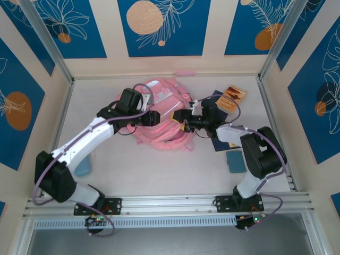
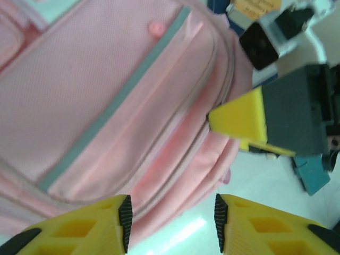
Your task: Pack the student bag
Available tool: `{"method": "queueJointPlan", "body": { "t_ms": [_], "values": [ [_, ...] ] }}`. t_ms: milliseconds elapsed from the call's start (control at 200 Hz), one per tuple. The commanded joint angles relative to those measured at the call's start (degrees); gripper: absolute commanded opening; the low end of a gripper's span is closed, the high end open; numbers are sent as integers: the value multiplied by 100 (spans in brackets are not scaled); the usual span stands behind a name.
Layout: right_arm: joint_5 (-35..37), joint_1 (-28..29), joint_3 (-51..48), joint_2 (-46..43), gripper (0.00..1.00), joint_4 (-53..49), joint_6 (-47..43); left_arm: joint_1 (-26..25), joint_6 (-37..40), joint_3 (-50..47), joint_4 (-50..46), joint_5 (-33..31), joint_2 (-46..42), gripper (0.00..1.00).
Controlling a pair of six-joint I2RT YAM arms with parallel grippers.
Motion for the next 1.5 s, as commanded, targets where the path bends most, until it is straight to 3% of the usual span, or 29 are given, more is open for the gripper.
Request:
{"method": "queueJointPlan", "body": {
  "t_ms": [0, 215, 400, 825, 1385, 1495],
  "values": [
    [-105, 212, 411, -8, 57, 593, 401, -58, -354, -563, -289, -218, -462, 49],
    [103, 428, 711, -29, 47, 589, 709, -229, -716, -1808, 428, 82, -1237, 53],
    [84, 475, 847, -25, 40, 646, 991, -252, -1055, -2594, 1546, 305, -1350, 49],
    [103, 563, 918, -70, 26, 606, 1296, -260, -1041, -2662, 2575, 411, -750, 47],
    [83, 651, 920, -10, 21, 590, 1358, -288, -933, -2575, 2443, 446, -479, 22],
    [121, 648, 901, -16, 20, 552, 1320, -293, -853, -2546, 2330, 322, -495, 14]
  ]
}}
